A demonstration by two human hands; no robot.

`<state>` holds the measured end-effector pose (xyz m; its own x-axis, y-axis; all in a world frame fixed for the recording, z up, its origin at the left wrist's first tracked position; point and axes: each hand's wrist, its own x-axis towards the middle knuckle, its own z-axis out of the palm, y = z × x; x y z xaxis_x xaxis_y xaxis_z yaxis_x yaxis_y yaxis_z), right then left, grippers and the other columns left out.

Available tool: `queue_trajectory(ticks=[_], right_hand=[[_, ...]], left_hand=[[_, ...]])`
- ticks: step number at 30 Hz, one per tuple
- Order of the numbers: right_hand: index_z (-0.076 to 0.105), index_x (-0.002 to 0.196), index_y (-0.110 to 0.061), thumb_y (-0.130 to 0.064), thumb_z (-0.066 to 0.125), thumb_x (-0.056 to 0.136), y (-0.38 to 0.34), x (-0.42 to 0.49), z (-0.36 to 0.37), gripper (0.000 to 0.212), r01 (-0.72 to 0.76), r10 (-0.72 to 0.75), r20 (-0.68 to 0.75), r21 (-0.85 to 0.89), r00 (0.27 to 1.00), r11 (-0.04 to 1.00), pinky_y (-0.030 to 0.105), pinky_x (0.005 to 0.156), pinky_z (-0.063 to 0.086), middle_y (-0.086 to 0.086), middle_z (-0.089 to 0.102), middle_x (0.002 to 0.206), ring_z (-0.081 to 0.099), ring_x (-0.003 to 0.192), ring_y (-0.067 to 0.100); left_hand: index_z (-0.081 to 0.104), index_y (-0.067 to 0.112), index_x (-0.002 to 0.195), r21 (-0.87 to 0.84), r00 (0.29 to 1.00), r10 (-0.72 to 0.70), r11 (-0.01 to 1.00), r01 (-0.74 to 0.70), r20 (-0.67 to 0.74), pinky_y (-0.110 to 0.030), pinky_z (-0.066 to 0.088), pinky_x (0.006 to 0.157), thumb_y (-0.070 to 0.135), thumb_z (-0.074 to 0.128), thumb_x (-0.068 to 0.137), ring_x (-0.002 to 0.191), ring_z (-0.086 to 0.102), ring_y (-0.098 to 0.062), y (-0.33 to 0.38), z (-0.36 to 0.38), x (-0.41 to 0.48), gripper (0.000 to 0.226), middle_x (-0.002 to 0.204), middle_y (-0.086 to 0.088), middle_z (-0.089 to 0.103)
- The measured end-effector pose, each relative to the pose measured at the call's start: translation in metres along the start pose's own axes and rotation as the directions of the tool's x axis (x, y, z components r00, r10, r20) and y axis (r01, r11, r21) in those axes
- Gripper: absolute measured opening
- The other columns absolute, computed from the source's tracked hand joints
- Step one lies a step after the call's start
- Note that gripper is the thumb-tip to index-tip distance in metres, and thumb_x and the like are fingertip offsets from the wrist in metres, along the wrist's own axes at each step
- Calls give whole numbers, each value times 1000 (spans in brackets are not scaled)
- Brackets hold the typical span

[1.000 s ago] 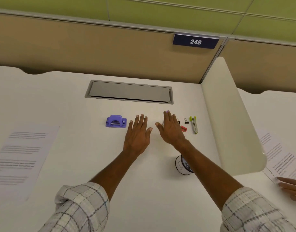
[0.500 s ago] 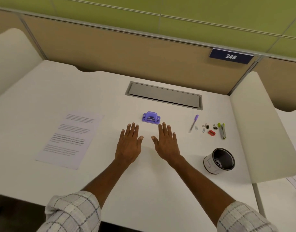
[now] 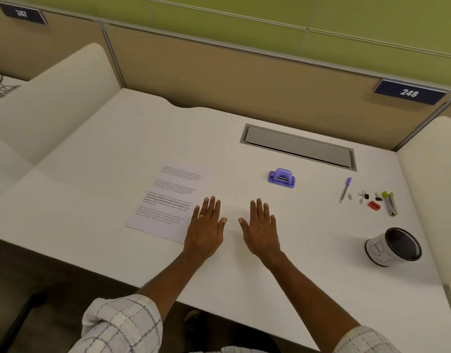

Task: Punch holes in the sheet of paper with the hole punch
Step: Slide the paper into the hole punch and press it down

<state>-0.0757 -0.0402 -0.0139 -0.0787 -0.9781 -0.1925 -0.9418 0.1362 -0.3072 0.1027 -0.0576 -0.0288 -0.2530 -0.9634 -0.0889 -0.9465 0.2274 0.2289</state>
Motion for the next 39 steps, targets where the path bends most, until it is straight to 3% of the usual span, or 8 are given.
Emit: queue_trajectory(ticks=[8,16,22,28,34,39], right_hand=[[-2,160,-15,-51,23,106,-41,12,18,69,167,-166,58,-10,984,986,44,127,1,5,-11,168,-12,155,24],[5,160,-11,-47,26,107,-58,53,27,68,350,-340,130,-71,932,934,45,127,5,9,-4,168,-6,156,28],[7,160,-10,-46,28,107,-84,105,15,68,455,-440,137,-107,888,884,45,127,7,11,-2,168,-2,156,29],[23,157,-4,-37,40,106,-106,166,6,63,419,-412,96,-71,906,905,42,125,15,18,16,165,16,153,33],[25,156,-1,-29,48,104,-115,209,13,63,394,-389,168,8,906,919,41,122,23,19,30,161,30,148,33],[36,148,-7,-34,52,101,-129,222,18,57,287,-282,120,-30,952,957,52,99,46,16,43,146,42,130,37]], left_hand=[[8,13,164,-57,984,-166,985,163,-67,-42,2,131,45,24,109,161,4,-25,-43,1,-12,65,172,-8,7],[9,7,163,-186,903,-417,900,395,-100,-42,4,131,41,29,110,161,6,-27,-59,4,-21,66,172,-14,8],[9,5,163,-213,858,-505,852,478,-93,-44,7,132,37,28,111,161,5,-29,-82,4,-18,64,172,-15,7],[11,4,162,-314,805,-592,771,554,-31,-45,7,132,33,29,111,161,3,-29,-95,9,-11,62,172,-16,5],[16,6,162,-397,776,-630,715,575,-11,-43,4,132,31,31,111,161,1,-24,-96,9,-6,60,173,-11,5],[10,9,164,-380,795,-607,740,555,-20,-40,0,132,25,38,108,161,-4,-24,-99,11,-12,64,173,-9,0]])
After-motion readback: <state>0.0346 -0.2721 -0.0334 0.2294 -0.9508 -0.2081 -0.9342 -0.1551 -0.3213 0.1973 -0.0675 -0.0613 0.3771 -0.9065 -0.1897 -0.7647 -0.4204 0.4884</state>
